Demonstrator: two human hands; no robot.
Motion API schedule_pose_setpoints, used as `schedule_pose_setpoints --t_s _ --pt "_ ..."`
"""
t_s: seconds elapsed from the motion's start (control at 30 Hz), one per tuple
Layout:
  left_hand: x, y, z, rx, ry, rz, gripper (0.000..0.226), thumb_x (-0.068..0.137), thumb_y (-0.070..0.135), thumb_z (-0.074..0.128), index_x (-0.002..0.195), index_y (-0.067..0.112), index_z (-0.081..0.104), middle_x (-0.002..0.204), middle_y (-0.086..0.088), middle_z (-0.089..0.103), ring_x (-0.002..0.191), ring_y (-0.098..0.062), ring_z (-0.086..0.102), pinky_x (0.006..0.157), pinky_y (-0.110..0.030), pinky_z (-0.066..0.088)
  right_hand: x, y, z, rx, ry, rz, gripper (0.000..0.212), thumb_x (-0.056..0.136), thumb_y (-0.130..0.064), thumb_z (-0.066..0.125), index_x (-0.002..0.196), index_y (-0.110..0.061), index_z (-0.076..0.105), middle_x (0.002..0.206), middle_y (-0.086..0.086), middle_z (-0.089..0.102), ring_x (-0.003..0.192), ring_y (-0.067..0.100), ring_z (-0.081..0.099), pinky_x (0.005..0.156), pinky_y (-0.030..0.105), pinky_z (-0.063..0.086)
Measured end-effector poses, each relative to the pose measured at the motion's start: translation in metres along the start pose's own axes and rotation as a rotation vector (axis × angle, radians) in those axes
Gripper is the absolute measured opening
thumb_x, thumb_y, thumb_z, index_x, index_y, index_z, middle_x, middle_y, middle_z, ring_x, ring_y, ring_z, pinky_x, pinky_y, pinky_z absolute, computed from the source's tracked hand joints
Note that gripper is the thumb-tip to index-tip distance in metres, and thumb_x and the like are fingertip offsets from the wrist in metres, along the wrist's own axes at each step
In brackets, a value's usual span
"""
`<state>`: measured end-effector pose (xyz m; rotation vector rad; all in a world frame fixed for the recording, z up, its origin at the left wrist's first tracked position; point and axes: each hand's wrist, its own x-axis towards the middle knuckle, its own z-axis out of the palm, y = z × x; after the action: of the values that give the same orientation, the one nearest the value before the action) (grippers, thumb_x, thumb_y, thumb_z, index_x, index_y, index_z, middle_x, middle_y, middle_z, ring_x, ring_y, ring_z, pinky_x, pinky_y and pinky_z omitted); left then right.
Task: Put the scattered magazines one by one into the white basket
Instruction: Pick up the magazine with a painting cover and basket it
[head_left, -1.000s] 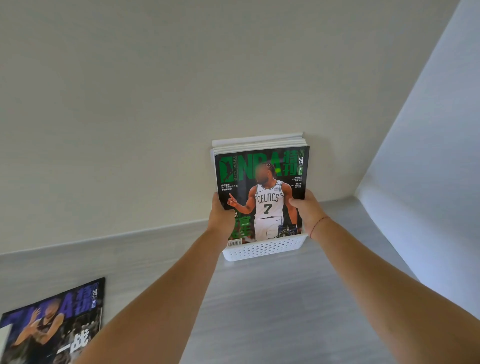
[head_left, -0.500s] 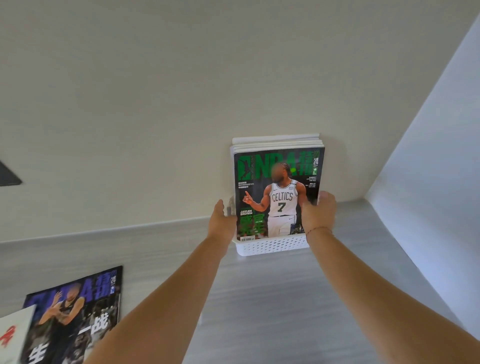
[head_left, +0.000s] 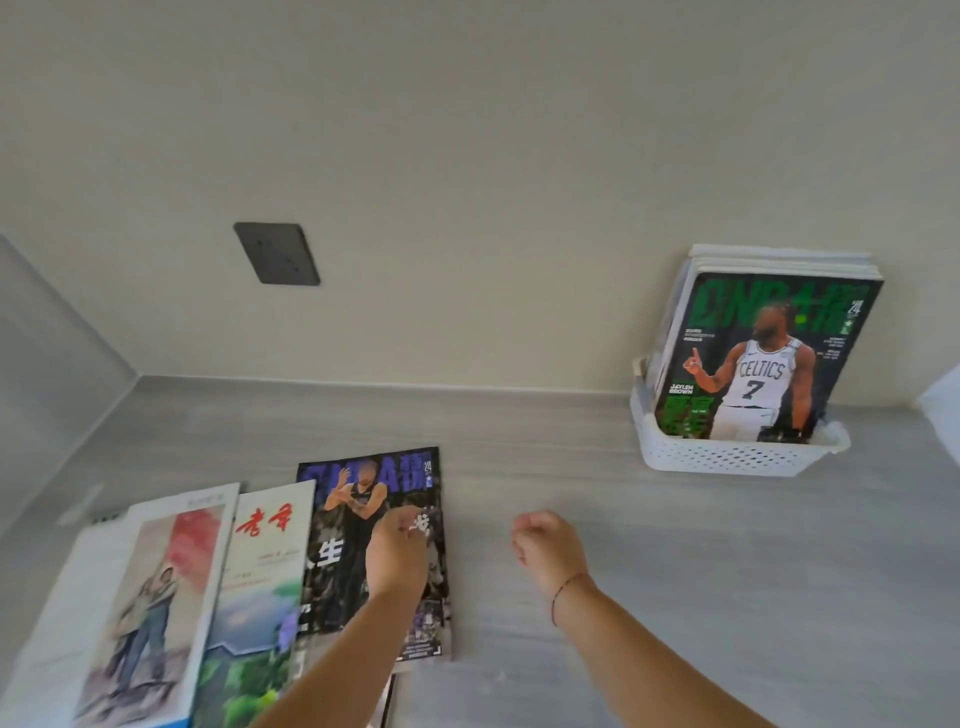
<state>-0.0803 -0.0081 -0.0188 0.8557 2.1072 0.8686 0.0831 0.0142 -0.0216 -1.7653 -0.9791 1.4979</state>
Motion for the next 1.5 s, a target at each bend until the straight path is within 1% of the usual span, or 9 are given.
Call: schedule_pose_setpoints --t_s 0.3,0.43,0.5,0.7,0.9,1.07,1.2,1.3,1.5 --pt "0.038 -0.107 -0.161 0.197 0.185 -0.038 0.039 0.085 0.001 0.051 0.123 0.007 0.058 0.131 -0.02 0.053 0.113 -0.036 0.054 0.095 -0.042 0.046 -0.069 0.007 0.169 -0.074 -0.167 -0.012 0.019 0.085 -0.004 0.05 0.098 -0.01 0.062 0.099 0.008 0.064 0.098 0.024 0.062 0.093 0.04 0.052" --pt "0.054 -0.144 -0.21 0.298 0.238 -0.095 0.037 0.087 0.009 0.049 0.123 0.01 0.059 0.127 -0.021 0.054 0.114 -0.039 0.05 0.098 -0.046 0.044 -0.094 0.006 0.231 -0.095 -0.292 -0.012 0.025 0.085 -0.002 0.047 0.106 -0.002 0.062 0.086 0.009 0.06 0.068 0.016 0.055 0.064 0.029 0.047" --pt "0.059 -0.159 -0.227 0.311 0.271 -0.134 0.039 0.088 0.013 0.051 0.126 0.013 0.056 0.13 -0.018 0.051 0.115 -0.039 0.048 0.099 -0.046 0.042 -0.101 0.005 0.255 -0.105 -0.339 0.005 0.028 0.086 -0.002 0.049 0.112 -0.006 0.058 0.096 0.004 0.058 0.077 0.012 0.055 0.061 0.018 0.044" --pt "0.072 -0.196 -0.27 0.314 0.257 -0.263 0.046 0.088 0.027 0.052 0.132 0.015 0.045 0.14 -0.013 0.042 0.126 -0.035 0.039 0.106 -0.045 0.033 -0.119 0.008 0.315 -0.21 -0.367 0.064 0.033 0.083 -0.007 0.055 0.116 -0.01 0.052 0.107 0.008 0.057 0.097 0.021 0.056 0.086 0.034 0.049" --pt "0.075 -0.213 -0.296 0.304 0.244 -0.402 0.064 0.075 0.023 0.064 0.131 0.009 0.037 0.137 -0.014 0.038 0.122 -0.033 0.036 0.103 -0.046 0.03 -0.125 0.007 0.335 -0.122 -0.38 0.151 0.012 0.083 -0.002 0.048 0.081 -0.013 0.05 0.081 0.008 0.047 0.078 0.021 0.048 0.077 0.038 0.046" --pt "0.093 -0.224 -0.32 0.247 0.259 -0.46 0.05 0.084 0.028 0.06 0.127 0.005 0.046 0.128 -0.022 0.048 0.116 -0.039 0.044 0.097 -0.046 0.039 -0.119 0.012 0.338 -0.071 -0.371 0.203 0.012 0.088 -0.004 0.046 0.088 -0.012 0.055 0.082 0.009 0.05 0.073 0.018 0.049 0.064 0.027 0.041" --pt "0.102 -0.231 -0.331 0.049 0.185 -0.421 0.029 0.087 0.015 0.056 0.11 -0.001 0.063 0.102 -0.02 0.064 0.092 -0.038 0.058 0.079 -0.039 0.048 -0.115 0.016 0.341 -0.156 -0.402 0.146 0.029 0.092 -0.002 0.048 0.118 -0.008 0.058 0.107 0.013 0.064 0.097 0.027 0.061 0.089 0.041 0.053" --pt "0.099 -0.228 -0.325 0.002 0.125 -0.375 0.024 0.088 0.013 0.052 0.104 0.007 0.068 0.089 -0.011 0.064 0.078 -0.029 0.058 0.069 -0.035 0.042 -0.115 0.017 0.333 -0.199 -0.401 0.025 0.035 0.091 0.001 0.05 0.125 -0.008 0.054 0.11 0.006 0.065 0.096 0.019 0.06 0.083 0.027 0.053" --pt "0.098 -0.201 -0.305 0.067 0.108 -0.307 0.03 0.088 0.02 0.056 0.116 0.011 0.063 0.108 -0.015 0.063 0.096 -0.035 0.059 0.084 -0.041 0.051 -0.106 0.005 0.291 -0.09 -0.4 -0.109 0.04 0.09 0.004 0.051 0.125 -0.013 0.057 0.104 0.0 0.066 0.089 0.01 0.062 0.071 0.013 0.049"
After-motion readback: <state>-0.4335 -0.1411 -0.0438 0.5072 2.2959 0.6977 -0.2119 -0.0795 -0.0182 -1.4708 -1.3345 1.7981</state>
